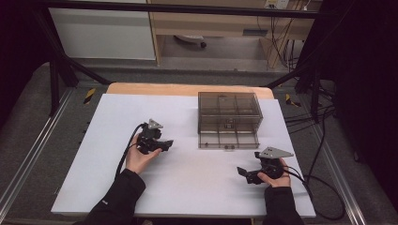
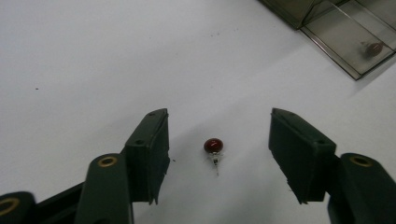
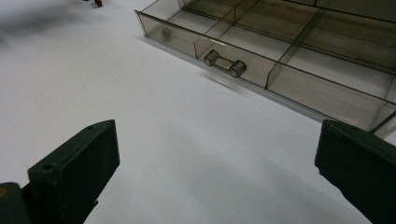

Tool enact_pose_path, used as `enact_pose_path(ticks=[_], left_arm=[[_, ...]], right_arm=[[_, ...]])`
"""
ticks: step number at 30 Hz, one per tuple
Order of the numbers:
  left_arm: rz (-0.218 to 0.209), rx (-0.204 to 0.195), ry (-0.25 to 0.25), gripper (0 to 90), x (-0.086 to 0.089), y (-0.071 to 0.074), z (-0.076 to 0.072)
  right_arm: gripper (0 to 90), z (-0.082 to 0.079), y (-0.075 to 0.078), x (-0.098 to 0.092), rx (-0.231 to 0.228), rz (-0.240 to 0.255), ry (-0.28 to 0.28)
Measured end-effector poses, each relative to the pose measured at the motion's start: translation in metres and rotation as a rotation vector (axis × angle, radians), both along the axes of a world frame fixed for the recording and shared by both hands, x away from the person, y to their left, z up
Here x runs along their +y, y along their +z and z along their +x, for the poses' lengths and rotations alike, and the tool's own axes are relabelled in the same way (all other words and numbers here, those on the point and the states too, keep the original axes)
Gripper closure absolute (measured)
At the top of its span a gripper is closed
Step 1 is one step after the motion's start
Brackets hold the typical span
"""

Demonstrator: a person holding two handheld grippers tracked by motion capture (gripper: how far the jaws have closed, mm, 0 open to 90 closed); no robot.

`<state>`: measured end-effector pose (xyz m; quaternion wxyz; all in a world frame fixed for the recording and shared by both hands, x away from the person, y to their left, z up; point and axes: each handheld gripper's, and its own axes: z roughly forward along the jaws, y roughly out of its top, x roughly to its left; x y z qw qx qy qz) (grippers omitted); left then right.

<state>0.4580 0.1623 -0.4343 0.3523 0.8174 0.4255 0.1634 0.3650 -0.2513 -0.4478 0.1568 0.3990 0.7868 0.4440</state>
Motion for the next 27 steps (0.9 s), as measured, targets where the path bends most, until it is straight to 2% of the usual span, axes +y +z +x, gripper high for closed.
enact_pose_path(ticks=[3, 5, 12, 27], left_arm=[[-0.016, 0.014, -0.001, 43.0, 0.0006, -0.0017, 0.0006], [-0.008, 0.011, -0.001, 46.3, 0.0001, -0.0031, 0.0011], [-0.006, 0.034, -0.003, 56.3, -0.0014, -0.0086, 0.0030], [0.000, 0.031, 0.003, 72.8, -0.0007, -0.0103, 0.0033]], right_arm=[[0.6, 0.0000, 0.0001, 0.0000, 0.000, 0.001, -0.001], [0.6, 0.0000, 0.0001, 0.0000, 0.000, 0.001, 0.000], [0.6, -0.0001, 0.0001, 0.0000, -0.001, 0.001, -0.001], [0.6, 0.0001, 0.0003, -0.0003, -0.006, 0.001, 0.000]])
